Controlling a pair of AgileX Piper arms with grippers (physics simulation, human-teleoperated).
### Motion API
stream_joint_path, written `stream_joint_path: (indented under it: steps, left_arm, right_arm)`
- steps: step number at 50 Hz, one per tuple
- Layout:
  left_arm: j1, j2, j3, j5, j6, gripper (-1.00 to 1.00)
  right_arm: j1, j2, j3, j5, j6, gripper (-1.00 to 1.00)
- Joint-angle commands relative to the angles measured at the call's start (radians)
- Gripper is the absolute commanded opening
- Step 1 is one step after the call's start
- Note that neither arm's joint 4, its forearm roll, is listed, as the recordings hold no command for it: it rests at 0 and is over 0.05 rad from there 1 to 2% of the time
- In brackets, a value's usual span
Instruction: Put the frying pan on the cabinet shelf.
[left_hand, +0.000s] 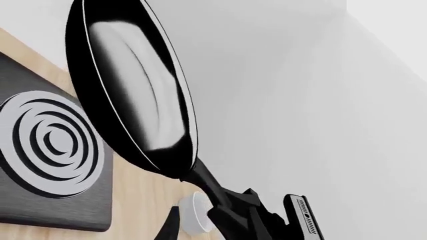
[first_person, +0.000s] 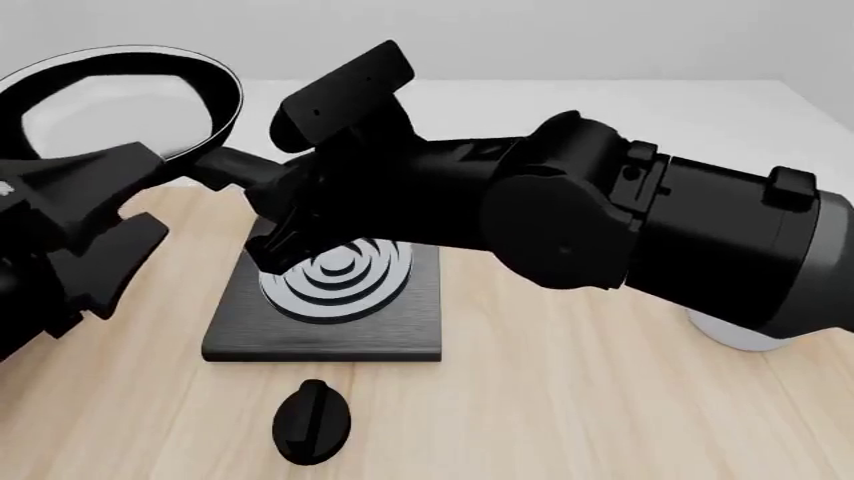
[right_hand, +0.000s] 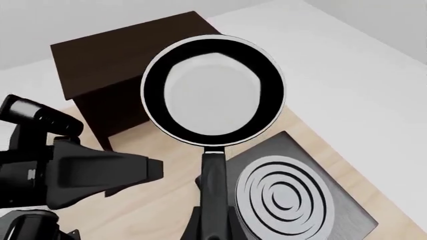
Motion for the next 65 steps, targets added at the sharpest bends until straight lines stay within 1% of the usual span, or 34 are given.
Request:
stream_joint_path:
  steps: [1,4,6,9,12,19,24,28,32,33,35,46,53,61,63,65]
  left_arm:
    - [0.004,0.052,0.000,-0.030,0.005,1.00]
    - [-0.006,0.086,-0.008,-0.044,0.025,1.00]
    - [-0.001,0.098,0.006,-0.069,-0.002,1.00]
    - [0.003,0.123,0.014,-0.093,-0.006,1.00]
    - [0.002,0.142,0.046,-0.138,-0.050,1.00]
    - [-0.008,0.169,0.043,-0.165,-0.062,1.00]
    - [-0.020,0.174,0.026,-0.158,-0.064,1.00]
    - [-0.054,0.167,0.019,-0.154,-0.073,1.00]
    - [-0.067,0.166,0.004,-0.143,-0.070,1.00]
    - [-0.065,0.167,0.000,-0.140,-0.067,1.00]
    - [-0.066,0.167,-0.004,-0.138,-0.069,1.00]
    - [-0.063,0.192,0.007,-0.170,-0.069,1.00]
    - [-0.045,0.209,-0.006,-0.175,-0.065,1.00]
    - [-0.046,0.228,-0.013,-0.182,-0.061,1.00]
    - [-0.044,0.234,-0.014,-0.190,-0.061,1.00]
    - [-0.040,0.246,-0.020,-0.189,-0.053,1.00]
  right_arm:
    - [0.001,-0.020,-0.024,-0.010,0.014,-1.00]
    - [-0.001,-0.021,-0.023,-0.012,0.014,-1.00]
    - [-0.001,-0.022,-0.024,-0.011,0.015,-1.00]
    - [0.001,-0.025,-0.024,-0.013,0.017,-1.00]
    - [0.009,-0.022,-0.025,-0.011,0.019,-1.00]
    - [0.018,-0.020,-0.022,-0.014,0.027,-1.00]
    - [0.021,-0.017,-0.013,-0.018,0.028,-1.00]
    - [0.024,-0.015,-0.012,-0.016,0.027,-1.00]
    - [0.030,-0.012,-0.012,-0.016,0.025,-1.00]
    - [0.018,-0.022,-0.004,-0.025,0.036,-1.00]
    - [0.026,-0.016,-0.014,-0.014,0.025,-1.00]
    - [0.041,-0.024,0.003,-0.030,0.036,-1.00]
    - [0.044,-0.030,0.008,-0.031,0.036,-1.00]
    - [0.040,-0.039,0.023,-0.040,0.040,-1.00]
    - [0.037,-0.043,0.029,-0.046,0.025,-1.00]
    - [0.042,-0.044,0.030,-0.042,0.034,-1.00]
